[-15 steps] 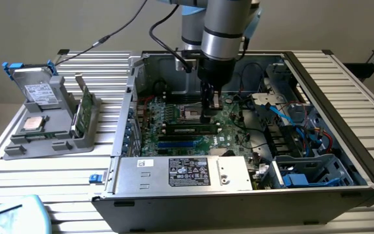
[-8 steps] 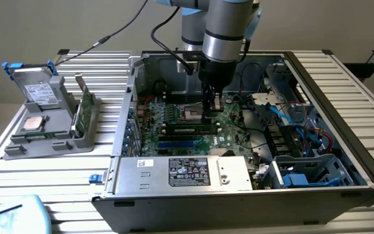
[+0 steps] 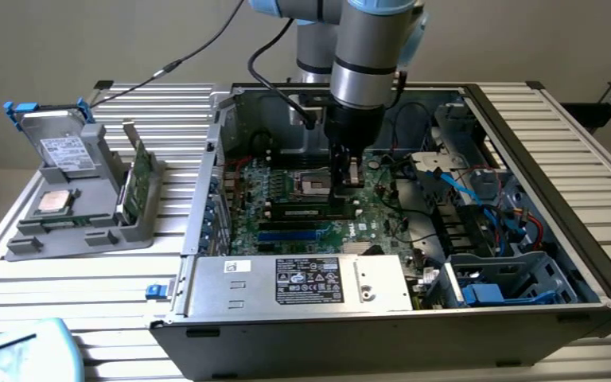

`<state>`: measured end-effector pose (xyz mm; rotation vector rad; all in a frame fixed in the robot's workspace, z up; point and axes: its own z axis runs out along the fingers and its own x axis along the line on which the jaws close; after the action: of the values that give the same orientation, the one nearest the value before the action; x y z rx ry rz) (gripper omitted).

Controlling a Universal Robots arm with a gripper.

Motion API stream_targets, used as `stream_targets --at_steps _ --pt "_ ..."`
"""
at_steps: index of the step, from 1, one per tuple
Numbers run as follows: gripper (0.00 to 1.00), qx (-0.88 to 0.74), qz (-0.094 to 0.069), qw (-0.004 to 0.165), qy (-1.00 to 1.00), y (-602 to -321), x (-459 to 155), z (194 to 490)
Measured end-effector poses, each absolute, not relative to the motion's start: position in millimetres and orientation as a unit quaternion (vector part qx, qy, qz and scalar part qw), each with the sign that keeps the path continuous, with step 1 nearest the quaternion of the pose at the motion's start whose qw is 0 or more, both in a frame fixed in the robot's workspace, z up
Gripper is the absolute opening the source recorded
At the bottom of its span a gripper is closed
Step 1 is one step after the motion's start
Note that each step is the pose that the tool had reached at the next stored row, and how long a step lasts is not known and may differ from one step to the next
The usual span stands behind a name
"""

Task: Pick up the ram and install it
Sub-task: 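Press down the ram until it locks into place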

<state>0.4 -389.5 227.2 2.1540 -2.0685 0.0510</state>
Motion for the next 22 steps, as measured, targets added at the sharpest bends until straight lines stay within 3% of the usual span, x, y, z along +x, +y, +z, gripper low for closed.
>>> stream_targets --at_steps 10,22 --pt "0.11 0.719 0.016 0.076 -0.69 -389.3 -1.2 221.8" --pt "0.11 0.719 0.016 0.076 -0.691 -390.7 -12.2 236.7"
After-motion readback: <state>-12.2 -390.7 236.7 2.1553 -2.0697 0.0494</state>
